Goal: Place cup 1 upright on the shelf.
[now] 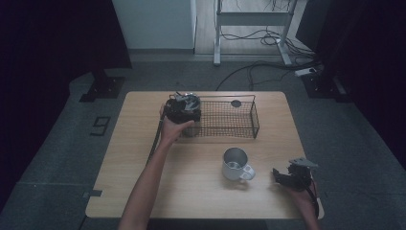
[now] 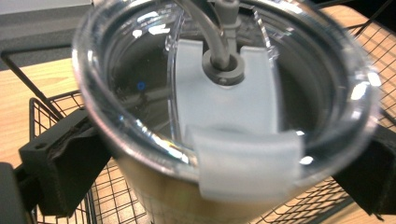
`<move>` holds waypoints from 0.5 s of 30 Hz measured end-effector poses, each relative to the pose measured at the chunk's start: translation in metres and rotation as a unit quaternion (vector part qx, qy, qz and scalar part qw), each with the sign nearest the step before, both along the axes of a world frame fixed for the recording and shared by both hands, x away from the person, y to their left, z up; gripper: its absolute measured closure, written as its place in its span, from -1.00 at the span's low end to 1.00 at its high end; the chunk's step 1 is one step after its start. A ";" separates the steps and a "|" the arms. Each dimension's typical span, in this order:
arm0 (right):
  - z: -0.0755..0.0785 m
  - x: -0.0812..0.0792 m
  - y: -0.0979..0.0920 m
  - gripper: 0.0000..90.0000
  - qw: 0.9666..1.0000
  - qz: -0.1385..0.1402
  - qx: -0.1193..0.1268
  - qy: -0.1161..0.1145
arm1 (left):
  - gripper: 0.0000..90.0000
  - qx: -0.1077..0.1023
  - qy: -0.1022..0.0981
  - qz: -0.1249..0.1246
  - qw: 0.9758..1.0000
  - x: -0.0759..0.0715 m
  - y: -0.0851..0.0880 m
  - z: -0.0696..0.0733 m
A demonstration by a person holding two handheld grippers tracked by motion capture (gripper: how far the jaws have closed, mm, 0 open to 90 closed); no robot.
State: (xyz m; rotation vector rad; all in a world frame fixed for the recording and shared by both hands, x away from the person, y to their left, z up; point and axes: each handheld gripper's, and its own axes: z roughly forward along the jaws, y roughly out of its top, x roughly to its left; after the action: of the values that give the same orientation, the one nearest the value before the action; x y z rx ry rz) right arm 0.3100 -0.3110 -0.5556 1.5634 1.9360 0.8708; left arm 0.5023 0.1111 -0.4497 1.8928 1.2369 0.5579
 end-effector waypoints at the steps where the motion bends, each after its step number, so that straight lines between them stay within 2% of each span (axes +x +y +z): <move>1: 0.000 0.000 0.000 -0.65 1.000 0.000 0.000 0.000 | -0.98 0.000 -0.002 -0.002 1.000 -0.002 0.001 0.002; 15: 0.000 0.000 0.000 -0.65 1.000 0.000 0.000 0.000 | -0.99 -0.010 -0.028 -0.010 1.000 -0.024 0.010 0.013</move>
State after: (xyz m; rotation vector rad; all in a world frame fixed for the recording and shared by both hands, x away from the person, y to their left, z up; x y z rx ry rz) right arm 0.3100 -0.3110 -0.5557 1.5637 1.9358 0.8711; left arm 0.4786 0.1212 -0.4362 1.8588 1.1819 0.5814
